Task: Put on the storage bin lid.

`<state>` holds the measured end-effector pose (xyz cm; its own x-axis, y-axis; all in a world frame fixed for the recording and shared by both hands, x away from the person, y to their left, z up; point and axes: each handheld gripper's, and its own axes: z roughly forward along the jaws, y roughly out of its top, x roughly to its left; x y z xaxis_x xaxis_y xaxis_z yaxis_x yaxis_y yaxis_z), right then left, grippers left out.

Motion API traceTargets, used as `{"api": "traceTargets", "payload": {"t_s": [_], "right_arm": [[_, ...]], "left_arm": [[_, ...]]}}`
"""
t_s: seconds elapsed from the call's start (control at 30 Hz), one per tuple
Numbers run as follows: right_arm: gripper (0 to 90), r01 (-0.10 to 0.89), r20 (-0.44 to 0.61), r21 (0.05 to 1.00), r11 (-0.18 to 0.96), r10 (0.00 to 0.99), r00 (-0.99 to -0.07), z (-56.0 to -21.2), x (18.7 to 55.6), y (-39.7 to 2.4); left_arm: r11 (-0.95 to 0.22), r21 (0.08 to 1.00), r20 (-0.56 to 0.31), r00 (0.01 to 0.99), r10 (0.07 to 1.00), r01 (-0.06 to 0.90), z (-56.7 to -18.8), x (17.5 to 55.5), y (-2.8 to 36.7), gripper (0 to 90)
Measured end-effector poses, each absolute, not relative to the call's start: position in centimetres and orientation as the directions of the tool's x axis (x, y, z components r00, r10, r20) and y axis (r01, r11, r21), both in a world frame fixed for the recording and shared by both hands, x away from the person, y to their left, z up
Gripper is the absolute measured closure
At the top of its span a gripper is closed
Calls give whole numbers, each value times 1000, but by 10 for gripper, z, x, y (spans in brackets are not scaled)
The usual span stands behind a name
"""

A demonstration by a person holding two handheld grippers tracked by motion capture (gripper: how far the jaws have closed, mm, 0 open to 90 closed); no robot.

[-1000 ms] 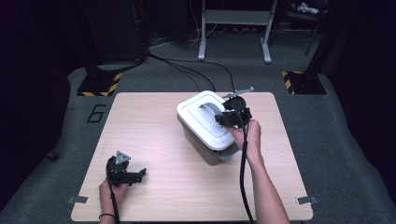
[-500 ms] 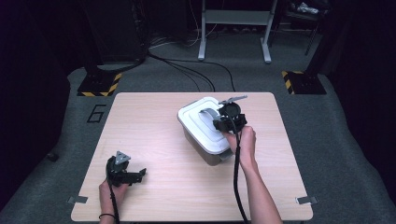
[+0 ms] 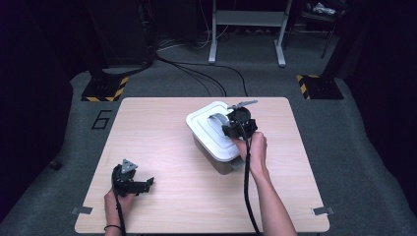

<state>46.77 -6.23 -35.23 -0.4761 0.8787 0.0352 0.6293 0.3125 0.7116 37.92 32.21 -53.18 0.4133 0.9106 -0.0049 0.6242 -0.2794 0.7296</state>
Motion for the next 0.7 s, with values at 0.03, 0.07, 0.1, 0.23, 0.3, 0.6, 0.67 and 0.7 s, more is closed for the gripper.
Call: {"api": "traceTargets", "payload": {"t_s": [0.03,0.07,0.1,0.23,0.3,0.6,0.67,0.7], "right_arm": [[656,631,36,710,313,879,-476,-353,469,-61],[657,632,32,709,314,880,-473,-353,469,-60],[658,634,26,706,316,883,-469,-354,470,-59],[622,639,28,700,319,882,-471,-356,470,-59],[581,646,33,697,313,885,-464,-358,469,-61],[483,641,41,703,308,883,-468,-357,466,-69],[451,638,46,708,301,883,-468,-356,464,-71],[423,641,51,708,295,885,-463,-356,463,-72]], "left_arm": [[-280,729,-5,413,910,624,-532,379,322,26],[-280,729,-5,414,910,624,-532,379,322,26],[-280,729,-5,413,911,624,-532,379,322,26],[-279,729,-5,414,910,624,-532,379,322,26],[-279,729,-5,414,910,624,-532,379,322,26],[-279,729,-6,414,910,625,-532,379,322,26],[-279,730,-6,413,911,624,-532,379,322,26],[-280,729,-5,414,910,624,-532,379,322,26]]}}
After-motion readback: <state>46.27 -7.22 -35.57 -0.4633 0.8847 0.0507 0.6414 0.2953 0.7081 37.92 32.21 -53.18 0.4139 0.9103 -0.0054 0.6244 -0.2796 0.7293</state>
